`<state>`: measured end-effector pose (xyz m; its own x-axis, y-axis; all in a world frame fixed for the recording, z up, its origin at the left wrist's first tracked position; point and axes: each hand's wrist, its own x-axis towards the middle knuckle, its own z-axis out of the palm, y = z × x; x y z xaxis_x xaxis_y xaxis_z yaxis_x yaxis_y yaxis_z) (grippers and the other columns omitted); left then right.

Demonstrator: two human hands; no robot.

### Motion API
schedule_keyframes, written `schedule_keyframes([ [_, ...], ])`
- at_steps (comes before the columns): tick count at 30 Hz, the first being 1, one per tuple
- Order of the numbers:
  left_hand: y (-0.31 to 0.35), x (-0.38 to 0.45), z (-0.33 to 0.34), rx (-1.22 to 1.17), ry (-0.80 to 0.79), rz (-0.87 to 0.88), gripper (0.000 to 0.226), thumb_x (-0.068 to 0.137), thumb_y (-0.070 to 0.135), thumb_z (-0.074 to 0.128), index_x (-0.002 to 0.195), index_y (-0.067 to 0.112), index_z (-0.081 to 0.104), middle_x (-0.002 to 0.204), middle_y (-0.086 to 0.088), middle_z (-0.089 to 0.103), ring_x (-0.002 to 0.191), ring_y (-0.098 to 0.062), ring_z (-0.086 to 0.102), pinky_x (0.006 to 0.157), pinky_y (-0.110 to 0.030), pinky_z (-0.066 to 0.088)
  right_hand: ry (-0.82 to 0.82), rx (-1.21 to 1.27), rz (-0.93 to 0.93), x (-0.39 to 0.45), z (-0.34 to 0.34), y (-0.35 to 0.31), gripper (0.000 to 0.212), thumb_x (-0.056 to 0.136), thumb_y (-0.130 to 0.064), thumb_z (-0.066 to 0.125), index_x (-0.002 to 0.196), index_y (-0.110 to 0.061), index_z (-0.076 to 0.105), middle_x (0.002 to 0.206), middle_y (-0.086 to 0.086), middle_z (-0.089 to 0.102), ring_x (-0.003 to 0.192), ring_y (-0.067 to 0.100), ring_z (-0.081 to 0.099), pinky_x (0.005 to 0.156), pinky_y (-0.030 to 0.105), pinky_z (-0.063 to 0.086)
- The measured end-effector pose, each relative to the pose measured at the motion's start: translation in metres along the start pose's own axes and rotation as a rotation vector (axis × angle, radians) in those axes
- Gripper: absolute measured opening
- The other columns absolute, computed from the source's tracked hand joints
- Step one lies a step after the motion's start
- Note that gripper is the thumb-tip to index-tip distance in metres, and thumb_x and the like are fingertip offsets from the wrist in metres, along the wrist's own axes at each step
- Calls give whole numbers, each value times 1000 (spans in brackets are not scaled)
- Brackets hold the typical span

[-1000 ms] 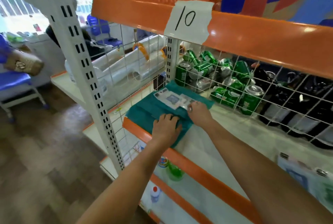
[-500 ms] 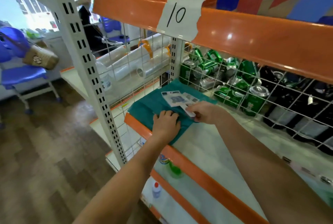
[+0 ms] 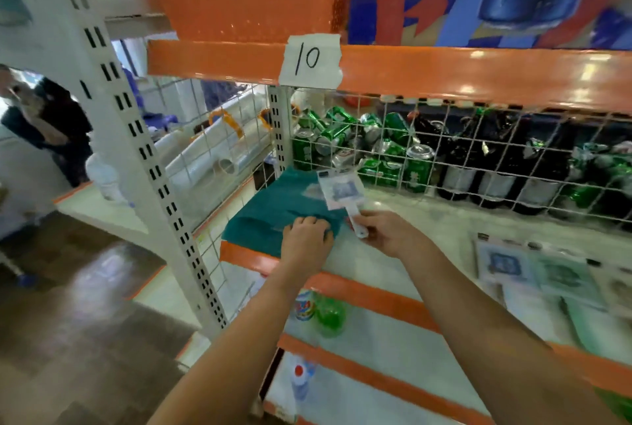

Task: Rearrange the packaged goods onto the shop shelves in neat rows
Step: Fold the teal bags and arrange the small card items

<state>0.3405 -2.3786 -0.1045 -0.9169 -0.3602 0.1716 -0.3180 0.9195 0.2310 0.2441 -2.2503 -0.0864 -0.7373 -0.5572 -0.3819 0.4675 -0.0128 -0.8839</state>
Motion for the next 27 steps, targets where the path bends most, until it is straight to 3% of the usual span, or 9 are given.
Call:
schedule_keyframes([
  [3, 3, -16, 2, -14, 2, 82, 31, 98, 32, 40, 118, 20, 59, 124, 0, 58, 119, -23, 47, 98, -38, 36, 72, 52, -14, -30, -2, 12, 21, 94, 2, 49, 114, -2, 55, 82, 8, 61, 69, 14, 59, 43, 16, 48],
  [7, 20, -39, 9, 12, -20, 170, 30, 96, 32, 39, 113, 23, 62, 117, -1, 61, 112, -23, 52, 87, -36, 40, 132, 102, -43, -71, -12, 30, 21, 94, 7, 44, 110, -1, 54, 63, 3, 68, 47, 6, 64, 43, 16, 48],
  [9, 32, -49, 12, -17, -45, 200, 31, 95, 31, 40, 114, 24, 63, 119, -1, 61, 111, -24, 53, 88, -36, 41, 167, 104, -50, -89, -20, 39, 23, 94, 8, 44, 113, 0, 55, 61, 2, 69, 51, 9, 64, 55, 20, 51],
  [11, 45, -57, 14, -58, -77, 239, 32, 96, 30, 41, 119, 21, 60, 122, -3, 60, 114, -24, 52, 91, -36, 40, 214, 129, -68, -107, -31, 47, 29, 93, 8, 46, 121, 8, 55, 64, 4, 70, 67, 18, 63, 73, 29, 48],
  [13, 59, -64, 14, -117, -117, 256, 33, 97, 29, 40, 123, 19, 58, 124, -4, 59, 116, -25, 50, 94, -36, 39, 257, 151, -75, -125, -42, 54, 33, 93, 9, 46, 126, 12, 51, 78, 9, 66, 76, 21, 59, 75, 31, 47],
  [18, 100, -73, 19, -436, -155, 193, 34, 102, 25, 29, 112, 12, 58, 112, -11, 64, 105, -29, 56, 89, -37, 41, 340, 109, -67, -168, -71, 64, 29, 93, 5, 48, 121, 2, 55, 87, 5, 63, 75, 14, 59, 60, 24, 52],
  [22, 134, -73, 22, -605, -254, 140, 37, 103, 28, 30, 117, 8, 57, 118, -14, 62, 109, -30, 55, 89, -34, 40, 400, 109, -39, -186, -95, 72, 15, 90, 6, 53, 97, -4, 61, 86, 8, 64, 75, 16, 60, 70, 27, 50],
  [25, 159, -71, 27, -764, -313, 59, 35, 101, 30, 37, 118, 7, 57, 116, -10, 64, 102, -25, 61, 85, -34, 45, 425, 88, -37, -197, -112, 73, 17, 89, 5, 56, 102, -4, 61, 86, 7, 64, 75, 16, 57, 71, 27, 48],
  [27, 175, -72, 31, -945, -376, -37, 31, 99, 27, 45, 120, 7, 55, 111, -6, 63, 87, -18, 64, 73, -31, 47, 435, 78, -36, -203, -123, 72, 21, 88, 5, 57, 108, -3, 61, 87, 7, 65, 77, 17, 57, 72, 27, 49],
])
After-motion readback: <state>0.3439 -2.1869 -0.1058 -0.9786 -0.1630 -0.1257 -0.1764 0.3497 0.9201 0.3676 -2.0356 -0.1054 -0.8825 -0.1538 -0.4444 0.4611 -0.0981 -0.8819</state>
